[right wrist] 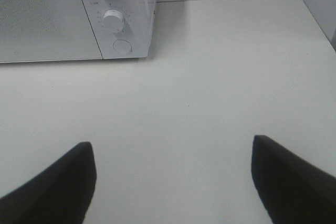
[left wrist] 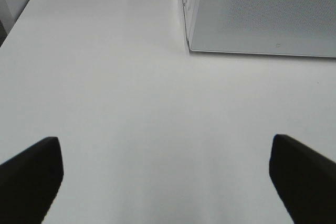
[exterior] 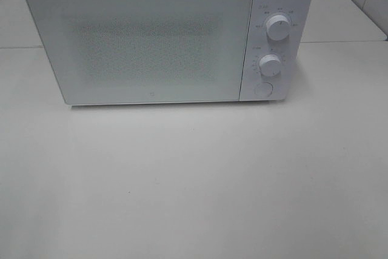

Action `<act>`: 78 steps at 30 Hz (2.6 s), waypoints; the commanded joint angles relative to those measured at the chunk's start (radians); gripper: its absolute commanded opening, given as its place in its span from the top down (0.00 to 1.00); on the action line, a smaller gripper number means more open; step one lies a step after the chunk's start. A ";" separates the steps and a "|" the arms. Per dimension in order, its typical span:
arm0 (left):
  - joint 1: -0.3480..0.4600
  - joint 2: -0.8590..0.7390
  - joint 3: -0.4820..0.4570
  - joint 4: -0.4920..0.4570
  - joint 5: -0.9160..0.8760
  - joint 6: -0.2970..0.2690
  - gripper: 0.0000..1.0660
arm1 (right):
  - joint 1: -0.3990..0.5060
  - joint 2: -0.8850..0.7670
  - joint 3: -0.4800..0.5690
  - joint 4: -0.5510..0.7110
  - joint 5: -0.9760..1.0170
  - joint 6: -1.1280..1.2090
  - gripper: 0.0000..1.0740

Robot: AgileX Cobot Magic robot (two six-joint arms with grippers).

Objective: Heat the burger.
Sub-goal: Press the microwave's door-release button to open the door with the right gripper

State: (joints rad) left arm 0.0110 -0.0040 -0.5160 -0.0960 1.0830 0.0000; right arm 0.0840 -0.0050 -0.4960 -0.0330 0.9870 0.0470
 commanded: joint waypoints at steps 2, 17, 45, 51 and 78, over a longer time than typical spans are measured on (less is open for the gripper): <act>0.003 -0.012 0.000 0.001 -0.018 0.000 0.06 | -0.006 -0.034 0.007 -0.001 -0.027 -0.005 0.31; 0.003 -0.012 0.000 0.001 -0.018 0.000 0.06 | -0.006 -0.034 0.007 -0.001 -0.027 -0.005 0.32; 0.003 -0.012 0.000 0.001 -0.018 0.000 0.06 | -0.006 -0.034 0.006 -0.001 -0.028 -0.005 0.24; 0.003 -0.012 0.000 0.001 -0.018 0.000 0.06 | -0.006 0.050 -0.031 -0.003 -0.057 -0.005 0.26; 0.003 -0.012 0.000 0.001 -0.018 0.000 0.06 | -0.006 0.544 -0.036 -0.005 -0.590 -0.005 0.34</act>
State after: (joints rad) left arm 0.0110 -0.0040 -0.5160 -0.0960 1.0830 0.0000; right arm 0.0840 0.5020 -0.5230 -0.0330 0.4600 0.0470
